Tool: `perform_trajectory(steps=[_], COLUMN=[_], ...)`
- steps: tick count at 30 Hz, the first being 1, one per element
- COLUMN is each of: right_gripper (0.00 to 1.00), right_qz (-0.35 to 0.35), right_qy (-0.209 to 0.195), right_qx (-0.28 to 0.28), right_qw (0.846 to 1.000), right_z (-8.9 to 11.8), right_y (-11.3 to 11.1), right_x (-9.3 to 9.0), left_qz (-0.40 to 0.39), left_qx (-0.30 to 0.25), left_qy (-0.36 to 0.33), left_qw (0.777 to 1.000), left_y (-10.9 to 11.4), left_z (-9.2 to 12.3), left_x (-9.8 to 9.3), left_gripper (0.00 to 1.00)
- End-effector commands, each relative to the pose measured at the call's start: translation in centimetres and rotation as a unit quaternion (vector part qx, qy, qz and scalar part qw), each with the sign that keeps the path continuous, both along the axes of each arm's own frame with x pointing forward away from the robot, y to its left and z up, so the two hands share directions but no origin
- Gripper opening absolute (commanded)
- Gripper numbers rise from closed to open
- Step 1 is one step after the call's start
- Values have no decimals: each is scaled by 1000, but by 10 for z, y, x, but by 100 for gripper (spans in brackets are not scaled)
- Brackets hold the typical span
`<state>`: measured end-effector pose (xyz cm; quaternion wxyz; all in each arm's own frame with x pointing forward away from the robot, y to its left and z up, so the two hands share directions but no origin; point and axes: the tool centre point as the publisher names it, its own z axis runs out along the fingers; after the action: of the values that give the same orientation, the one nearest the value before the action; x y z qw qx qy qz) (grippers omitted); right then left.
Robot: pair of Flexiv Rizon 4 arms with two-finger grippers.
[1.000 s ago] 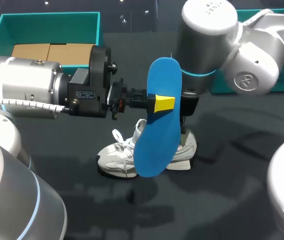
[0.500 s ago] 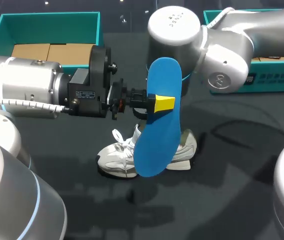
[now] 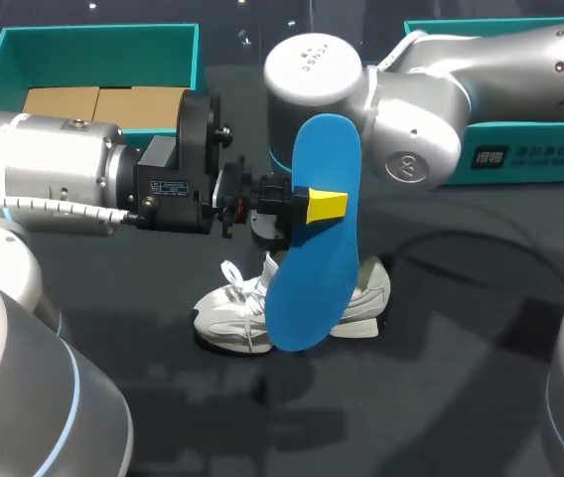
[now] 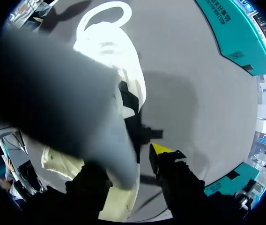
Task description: Take the shoe out of the shoebox, open the shoe tongue, remove and reinsert the insole, then place the shoe into the shoebox
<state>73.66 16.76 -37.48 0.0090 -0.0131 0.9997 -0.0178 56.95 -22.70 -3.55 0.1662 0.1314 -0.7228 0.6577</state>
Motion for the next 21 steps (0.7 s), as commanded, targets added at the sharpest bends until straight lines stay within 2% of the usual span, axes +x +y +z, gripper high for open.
perform_trajectory(steps=[1,8,12,17,21], right_gripper=[0,0,0,0,0], right_qz=[0,-4,-29,-117,-221], right_qy=[3,4,12,14,18], right_qx=[-1,-6,-5,16,53], right_qw=[1000,1000,1000,993,974], right_z=[-5,1,12,36,47], right_y=[2,-1,-7,-21,-29], right_x=[-1,-5,-9,-18,-25], left_qz=[1,1,1,1,1], left_qx=[-1,-1,-1,-1,-1], left_qy=[0,0,0,0,0], left_qw=[1000,1000,1000,1000,1000], left_y=[-2,-2,-2,-2,-2], left_z=[-1,-1,-1,-1,-1], left_x=[-1,-1,-1,-1,-1], left_gripper=[0,0,0,0,0])
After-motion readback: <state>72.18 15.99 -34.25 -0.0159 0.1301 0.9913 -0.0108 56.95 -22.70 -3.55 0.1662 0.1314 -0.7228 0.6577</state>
